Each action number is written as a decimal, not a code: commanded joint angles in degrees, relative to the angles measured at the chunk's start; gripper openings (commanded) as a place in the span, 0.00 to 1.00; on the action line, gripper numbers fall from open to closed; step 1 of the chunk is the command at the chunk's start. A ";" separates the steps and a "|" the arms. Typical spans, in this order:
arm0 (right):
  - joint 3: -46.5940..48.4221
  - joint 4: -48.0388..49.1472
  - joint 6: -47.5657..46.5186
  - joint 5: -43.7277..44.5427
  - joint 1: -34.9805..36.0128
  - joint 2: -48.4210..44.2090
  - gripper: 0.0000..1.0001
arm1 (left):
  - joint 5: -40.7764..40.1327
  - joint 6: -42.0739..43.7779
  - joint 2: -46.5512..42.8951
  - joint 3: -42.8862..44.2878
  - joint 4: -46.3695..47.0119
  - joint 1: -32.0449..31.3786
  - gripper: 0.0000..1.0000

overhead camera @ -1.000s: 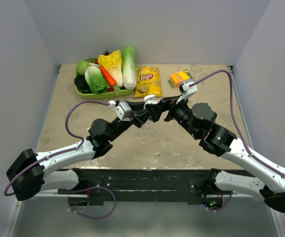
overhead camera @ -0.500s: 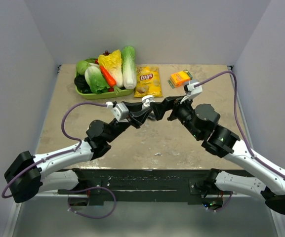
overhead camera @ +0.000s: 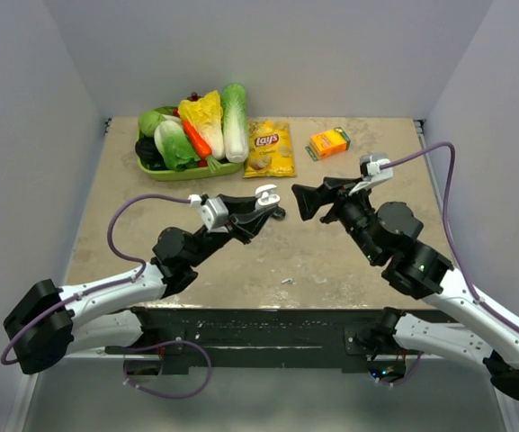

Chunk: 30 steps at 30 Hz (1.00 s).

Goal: Insert the wireless bluetooth earbuds into the charging case
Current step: Place the earbud in the charging case, then pick up the earbud from the center of the board.

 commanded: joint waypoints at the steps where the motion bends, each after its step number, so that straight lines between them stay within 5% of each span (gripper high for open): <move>1: 3.92 -1.35 -0.68 5.65 -0.06 1.55 0.85 | 6.46 -4.21 -3.05 -5.80 11.24 -0.04 0.00; 12: 4.98 -5.22 -1.64 -4.36 -0.06 5.07 0.85 | 18.77 -6.24 -0.25 -14.34 34.64 -0.04 0.00; 19: 4.98 -6.10 -2.87 -10.52 -0.06 5.42 0.85 | 19.65 -5.36 0.90 -13.11 35.71 0.04 0.00; 30: -0.10 -13.84 0.11 5.66 -0.77 2.96 0.91 | 12.81 -4.57 -6.03 -14.69 29.13 0.04 0.00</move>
